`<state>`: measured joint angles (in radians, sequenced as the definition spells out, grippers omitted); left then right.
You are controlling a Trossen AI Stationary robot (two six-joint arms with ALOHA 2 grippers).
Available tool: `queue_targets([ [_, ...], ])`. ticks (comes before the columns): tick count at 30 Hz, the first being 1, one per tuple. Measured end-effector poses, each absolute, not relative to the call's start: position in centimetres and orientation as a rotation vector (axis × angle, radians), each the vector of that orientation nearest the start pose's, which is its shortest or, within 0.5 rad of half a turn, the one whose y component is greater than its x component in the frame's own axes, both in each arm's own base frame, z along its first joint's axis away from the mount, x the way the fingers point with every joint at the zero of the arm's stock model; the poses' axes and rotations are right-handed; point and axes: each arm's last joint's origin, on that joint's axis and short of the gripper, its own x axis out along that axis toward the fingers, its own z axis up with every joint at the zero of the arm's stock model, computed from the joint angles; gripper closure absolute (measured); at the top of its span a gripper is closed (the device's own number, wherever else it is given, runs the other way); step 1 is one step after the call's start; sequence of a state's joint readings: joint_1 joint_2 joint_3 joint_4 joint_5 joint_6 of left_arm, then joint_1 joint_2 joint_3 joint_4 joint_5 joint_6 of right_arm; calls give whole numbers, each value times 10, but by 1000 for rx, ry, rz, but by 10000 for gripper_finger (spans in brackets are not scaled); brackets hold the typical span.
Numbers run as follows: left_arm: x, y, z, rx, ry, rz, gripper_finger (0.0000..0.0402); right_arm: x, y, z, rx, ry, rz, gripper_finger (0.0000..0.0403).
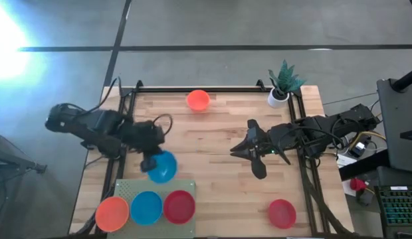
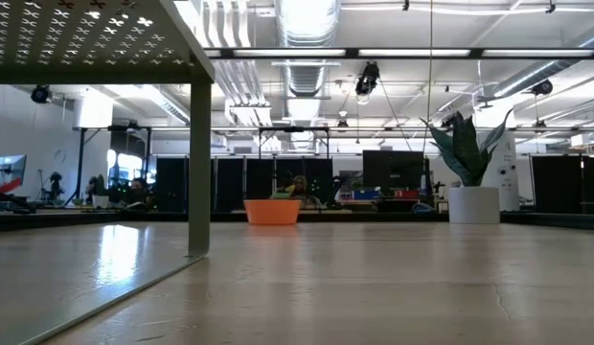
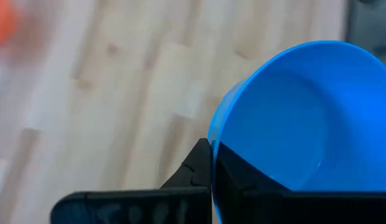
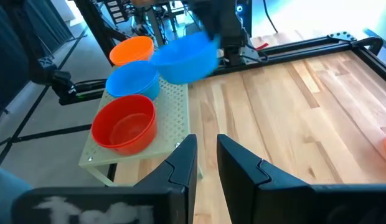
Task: Pick & Place Mini bowls
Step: Stack the blue bowl on the blue bowls on the shelf
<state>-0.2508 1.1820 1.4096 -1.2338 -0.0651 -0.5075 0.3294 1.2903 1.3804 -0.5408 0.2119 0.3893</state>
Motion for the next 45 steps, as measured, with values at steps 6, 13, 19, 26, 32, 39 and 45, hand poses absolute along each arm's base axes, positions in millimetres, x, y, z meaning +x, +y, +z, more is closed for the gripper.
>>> queue_targets([
  [6, 175, -78, 382, -284, 1042, -98, 401, 259, 82, 397, 262, 450, 28, 346],
  [13, 165, -113, 377, -269, 1104, -198, 401, 259, 81, 397, 255, 441, -5, 346],
  [19, 171, -136, 363, -222, 1178, -226, 401, 260, 81, 397, 254, 436, -22, 346],
  [26, 183, -149, 350, -169, 1246, -252, 401, 260, 81, 397, 254, 437, -23, 346],
  [32, 187, -153, 344, -142, 1275, -278, 400, 260, 81, 397, 254, 436, -22, 346],
  [39, 188, -155, 342, -145, 1291, -286, 394, 260, 81, 397, 254, 436, -23, 346],
  [45, 188, -155, 342, -136, 1291, -297, 393, 260, 81, 397, 254, 436, -22, 346],
])
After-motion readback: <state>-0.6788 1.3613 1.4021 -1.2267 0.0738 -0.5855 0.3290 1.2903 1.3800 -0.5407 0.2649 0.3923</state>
